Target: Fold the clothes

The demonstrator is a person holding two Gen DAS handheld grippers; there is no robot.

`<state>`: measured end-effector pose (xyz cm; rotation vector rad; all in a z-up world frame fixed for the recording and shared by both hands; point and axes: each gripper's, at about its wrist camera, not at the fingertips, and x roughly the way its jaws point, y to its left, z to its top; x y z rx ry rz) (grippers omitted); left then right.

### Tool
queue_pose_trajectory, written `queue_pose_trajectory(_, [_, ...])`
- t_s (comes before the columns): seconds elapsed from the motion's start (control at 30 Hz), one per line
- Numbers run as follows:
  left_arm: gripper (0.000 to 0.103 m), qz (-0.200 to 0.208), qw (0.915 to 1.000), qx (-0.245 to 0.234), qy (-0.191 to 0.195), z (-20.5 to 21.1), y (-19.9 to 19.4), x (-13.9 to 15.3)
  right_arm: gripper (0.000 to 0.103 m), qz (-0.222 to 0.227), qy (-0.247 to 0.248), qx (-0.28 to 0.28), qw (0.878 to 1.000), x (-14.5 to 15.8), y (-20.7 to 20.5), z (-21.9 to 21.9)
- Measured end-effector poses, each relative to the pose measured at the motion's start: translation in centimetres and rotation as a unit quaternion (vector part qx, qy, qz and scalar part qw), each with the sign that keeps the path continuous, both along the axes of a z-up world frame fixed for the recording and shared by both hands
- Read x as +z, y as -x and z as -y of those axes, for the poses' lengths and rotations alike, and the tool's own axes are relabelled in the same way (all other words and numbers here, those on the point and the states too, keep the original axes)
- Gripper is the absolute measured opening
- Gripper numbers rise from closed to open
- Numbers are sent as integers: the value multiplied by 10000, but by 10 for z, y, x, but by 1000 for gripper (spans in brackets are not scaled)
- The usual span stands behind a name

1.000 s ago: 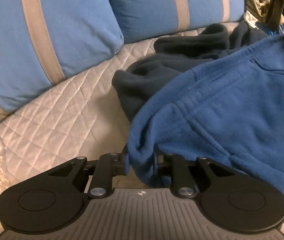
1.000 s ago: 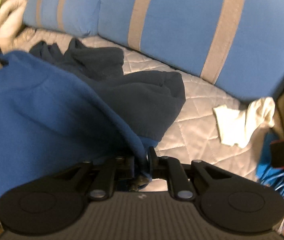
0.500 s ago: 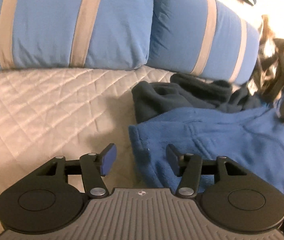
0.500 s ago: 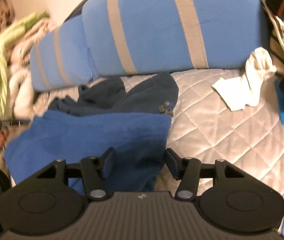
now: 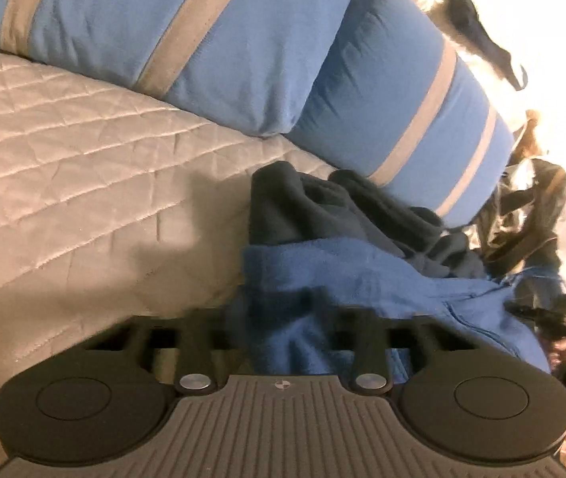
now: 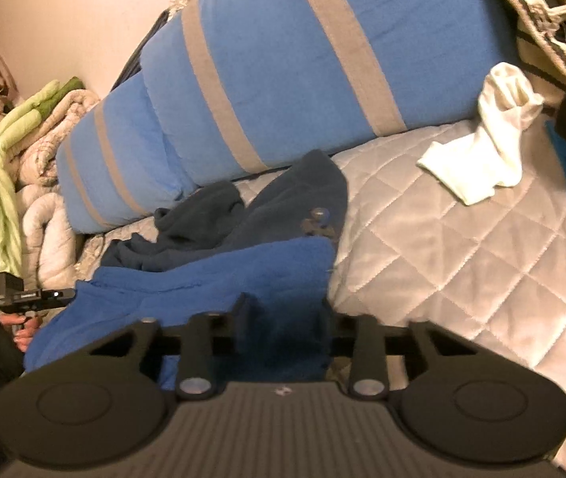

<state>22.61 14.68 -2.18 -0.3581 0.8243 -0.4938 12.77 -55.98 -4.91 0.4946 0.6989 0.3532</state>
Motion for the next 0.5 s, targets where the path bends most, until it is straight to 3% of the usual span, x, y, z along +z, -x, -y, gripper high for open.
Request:
queue_pose_trajectory(0.17, [14,608,9979,-5,-214,5,19,29,7,317,467,91,9984,16,13,-9])
queue_pose_trajectory(0.5, [14,1509,9883,-124,-176,8,36,89,7,952,534,94,9940,65,29,-6])
